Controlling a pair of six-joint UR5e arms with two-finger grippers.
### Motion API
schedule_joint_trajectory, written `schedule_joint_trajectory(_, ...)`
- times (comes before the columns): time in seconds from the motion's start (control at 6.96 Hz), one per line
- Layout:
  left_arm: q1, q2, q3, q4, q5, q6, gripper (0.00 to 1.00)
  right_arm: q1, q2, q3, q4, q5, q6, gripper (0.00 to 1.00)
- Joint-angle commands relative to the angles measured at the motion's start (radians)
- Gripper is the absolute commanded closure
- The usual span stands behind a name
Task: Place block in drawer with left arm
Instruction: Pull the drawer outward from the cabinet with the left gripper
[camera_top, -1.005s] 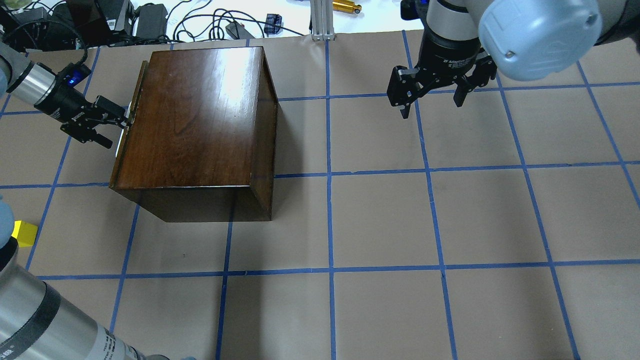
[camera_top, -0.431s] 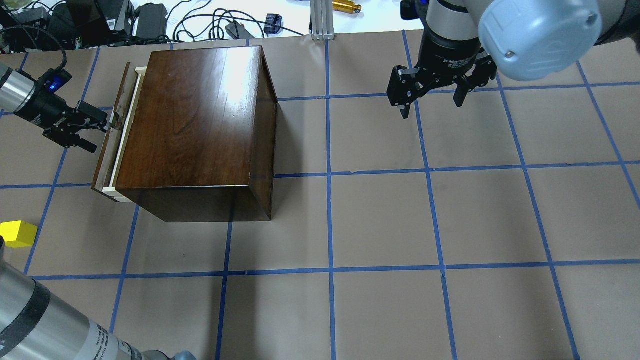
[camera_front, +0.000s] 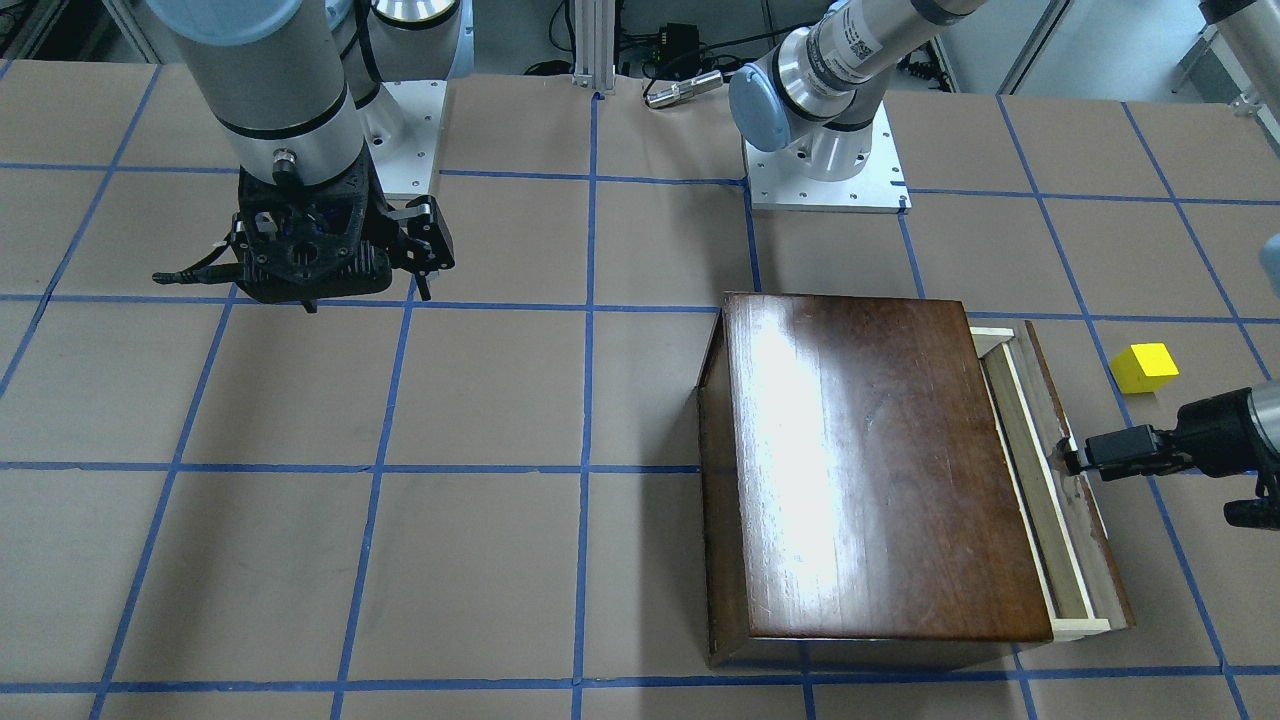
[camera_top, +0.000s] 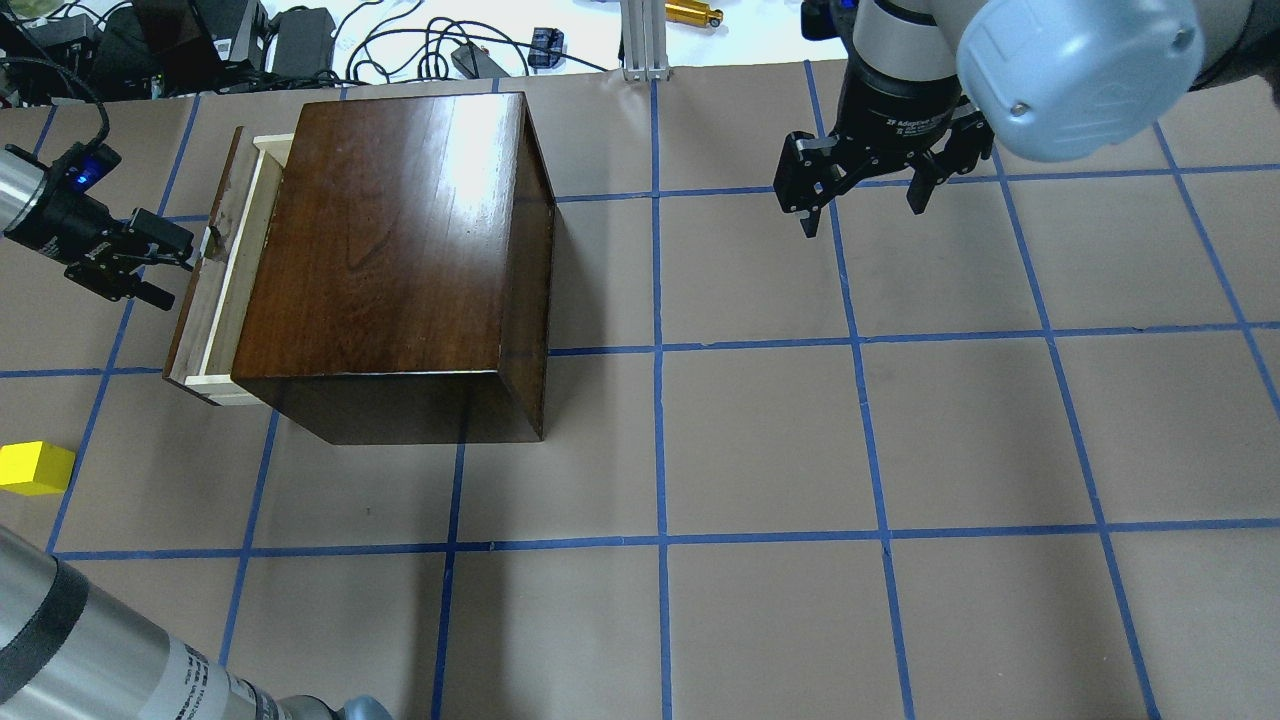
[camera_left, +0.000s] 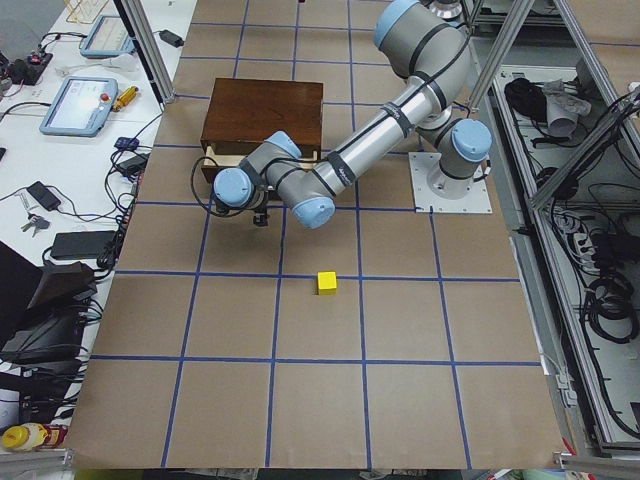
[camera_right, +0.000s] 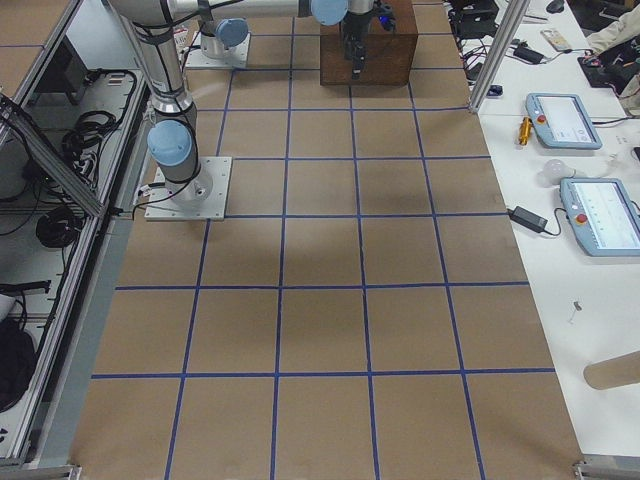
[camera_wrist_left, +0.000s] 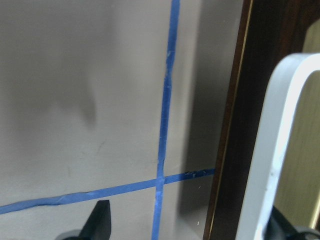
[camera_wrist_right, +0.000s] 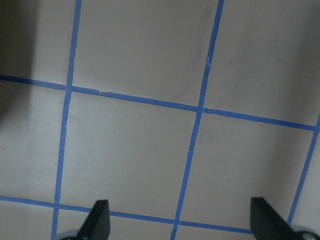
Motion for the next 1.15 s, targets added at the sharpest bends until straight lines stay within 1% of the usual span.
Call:
schedule_joint_trajectory(0.0, 0.015, 0.005, 0.009, -0.002, 0.039, 0.023, 0.00, 0.000, 0.000, 0.000, 0.000, 0.000, 0.001, 0.00)
schedule_joint_trajectory(0.14, 0.035, 0.005, 0.009, -0.002, 0.063, 0.027, 0.00, 0.000, 0.000, 0.000, 0.000, 0.000, 0.001, 0.00)
schedule_joint_trajectory(1.01, 0.070, 0.011, 0.010, -0.002, 0.067, 0.068, 0.00, 0.000, -0.001, 0.000, 0.000, 0.000, 0.000, 0.00)
